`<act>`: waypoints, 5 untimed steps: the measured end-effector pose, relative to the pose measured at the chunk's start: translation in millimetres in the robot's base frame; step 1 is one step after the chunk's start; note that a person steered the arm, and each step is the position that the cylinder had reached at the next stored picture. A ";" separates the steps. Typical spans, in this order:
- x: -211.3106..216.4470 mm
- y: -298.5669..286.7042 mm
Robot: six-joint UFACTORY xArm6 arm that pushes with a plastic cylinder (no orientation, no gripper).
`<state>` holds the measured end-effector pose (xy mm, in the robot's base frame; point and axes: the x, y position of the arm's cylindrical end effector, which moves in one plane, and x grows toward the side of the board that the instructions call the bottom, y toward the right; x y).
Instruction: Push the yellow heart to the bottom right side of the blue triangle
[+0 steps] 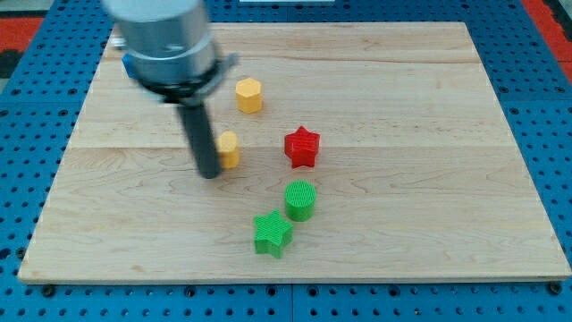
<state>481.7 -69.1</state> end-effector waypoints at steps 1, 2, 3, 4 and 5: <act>26.2 28.7; -3.4 26.6; -56.5 -16.5; -72.6 -75.7; -111.8 -100.6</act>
<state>369.8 -169.6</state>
